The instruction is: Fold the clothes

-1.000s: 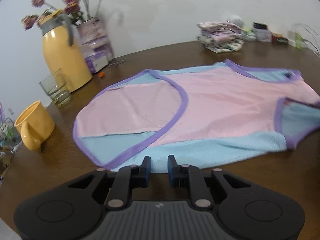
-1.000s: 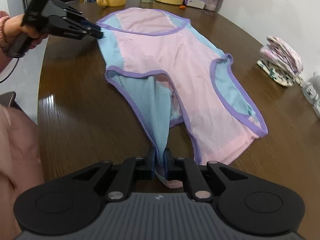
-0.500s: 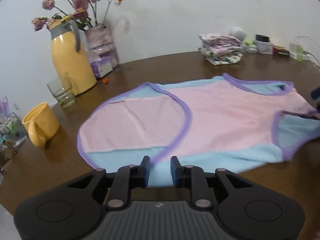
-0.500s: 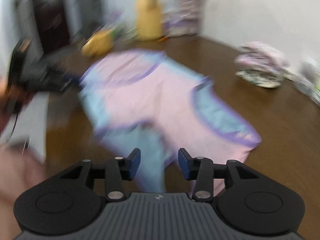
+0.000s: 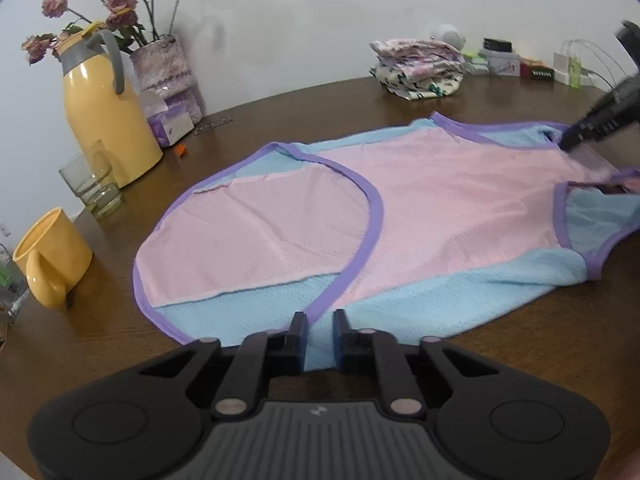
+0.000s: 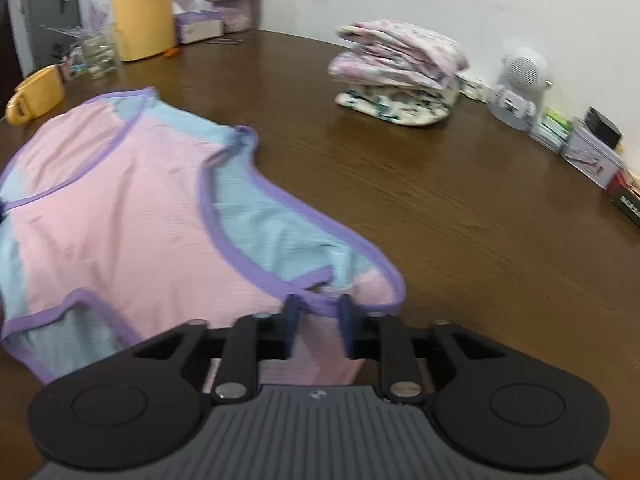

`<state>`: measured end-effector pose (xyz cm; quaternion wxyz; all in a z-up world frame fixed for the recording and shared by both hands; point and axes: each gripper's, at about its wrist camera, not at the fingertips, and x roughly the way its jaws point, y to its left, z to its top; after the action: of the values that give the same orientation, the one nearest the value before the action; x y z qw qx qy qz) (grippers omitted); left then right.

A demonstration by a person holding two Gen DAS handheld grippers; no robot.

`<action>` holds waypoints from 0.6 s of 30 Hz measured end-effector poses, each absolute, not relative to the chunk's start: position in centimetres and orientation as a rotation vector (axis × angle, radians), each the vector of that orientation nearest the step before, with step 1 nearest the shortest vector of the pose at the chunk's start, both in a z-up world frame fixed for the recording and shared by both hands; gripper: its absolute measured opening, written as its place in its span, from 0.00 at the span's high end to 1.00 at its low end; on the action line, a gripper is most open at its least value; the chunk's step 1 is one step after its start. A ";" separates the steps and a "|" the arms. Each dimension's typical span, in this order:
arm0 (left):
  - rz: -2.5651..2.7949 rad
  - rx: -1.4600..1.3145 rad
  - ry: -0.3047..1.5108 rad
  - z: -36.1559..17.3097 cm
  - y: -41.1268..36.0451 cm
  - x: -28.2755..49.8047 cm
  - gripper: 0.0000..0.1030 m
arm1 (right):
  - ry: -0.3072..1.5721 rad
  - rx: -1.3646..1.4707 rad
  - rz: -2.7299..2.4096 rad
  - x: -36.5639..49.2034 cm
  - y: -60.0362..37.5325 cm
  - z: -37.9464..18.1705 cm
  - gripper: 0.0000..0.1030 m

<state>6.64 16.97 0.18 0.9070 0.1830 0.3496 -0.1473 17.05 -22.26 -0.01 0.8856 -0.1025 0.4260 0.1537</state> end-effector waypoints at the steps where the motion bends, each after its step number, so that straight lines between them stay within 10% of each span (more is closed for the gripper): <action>1: -0.308 0.388 0.724 0.2 16.7 6.3 0.97 | 0.890 -0.215 0.318 17.4 -22.6 0.0 0.85; 13: -0.316 0.321 0.739 0.7 15.5 4.5 0.96 | 0.931 -0.258 0.323 22.6 -24.1 0.2 0.85; 18: -0.292 0.243 0.673 1.9 16.3 3.9 0.67 | 0.870 -0.180 0.348 20.4 -24.4 1.0 0.66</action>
<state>3.92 16.32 1.87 0.9263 0.1187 0.3282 -0.1422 20.45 -24.35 0.97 0.8882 -0.0865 0.4189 0.1675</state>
